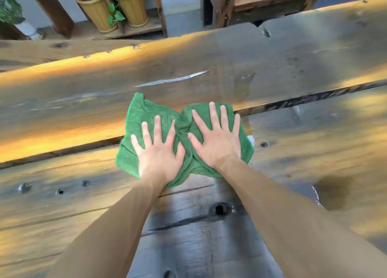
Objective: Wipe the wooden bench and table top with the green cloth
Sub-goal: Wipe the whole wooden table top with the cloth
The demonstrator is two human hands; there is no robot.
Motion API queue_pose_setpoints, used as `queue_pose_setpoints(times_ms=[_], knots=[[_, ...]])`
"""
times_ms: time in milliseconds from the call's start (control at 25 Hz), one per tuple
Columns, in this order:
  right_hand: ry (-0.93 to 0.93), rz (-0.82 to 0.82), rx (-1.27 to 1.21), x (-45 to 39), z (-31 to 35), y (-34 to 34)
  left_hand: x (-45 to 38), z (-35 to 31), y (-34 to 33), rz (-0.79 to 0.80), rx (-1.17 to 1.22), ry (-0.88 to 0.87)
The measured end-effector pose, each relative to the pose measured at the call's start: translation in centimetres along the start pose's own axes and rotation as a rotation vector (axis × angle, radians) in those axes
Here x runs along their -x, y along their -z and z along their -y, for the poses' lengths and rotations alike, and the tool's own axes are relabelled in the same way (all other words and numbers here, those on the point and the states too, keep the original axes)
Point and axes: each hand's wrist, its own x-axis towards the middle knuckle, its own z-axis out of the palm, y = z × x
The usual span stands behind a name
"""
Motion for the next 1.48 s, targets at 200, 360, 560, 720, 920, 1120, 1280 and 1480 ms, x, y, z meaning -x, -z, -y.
queue_pose_setpoints(times_ms=[200, 360, 560, 720, 920, 1120, 1280, 1480], knots=[[0.043, -0.001, -0.013, 14.4, 1.0, -3.0, 14.8, -1.1, -3.0, 0.026, 0.003, -0.018], [0.045, -0.016, -0.032, 24.8, 1.2, -4.5, 24.6, -1.2, -4.4, 0.031, 0.008, -0.043], [0.052, -0.047, -0.020, 36.3, 2.0, -6.6, 36.0, -0.8, -6.2, 0.027, 0.023, -0.071], [0.033, -0.045, -0.009, 43.6, 3.5, -7.8, 43.4, -0.1, -7.5, 0.028, 0.048, -0.090], [0.036, -0.067, 0.023, 52.1, 5.2, -9.6, 51.9, 1.3, -8.7, 0.006, 0.088, -0.111], [0.019, -0.027, 0.072, 58.8, 6.8, -11.1, 58.8, 2.8, -10.3, 0.069, 0.126, -0.106], [0.005, -0.010, 0.076, 62.4, 6.8, -11.7, 62.8, 3.7, -11.3, 0.102, 0.140, -0.080], [-0.093, -0.015, 0.021, 67.2, 6.3, -12.3, 67.0, 4.8, -12.3, 0.143, 0.125, -0.108]])
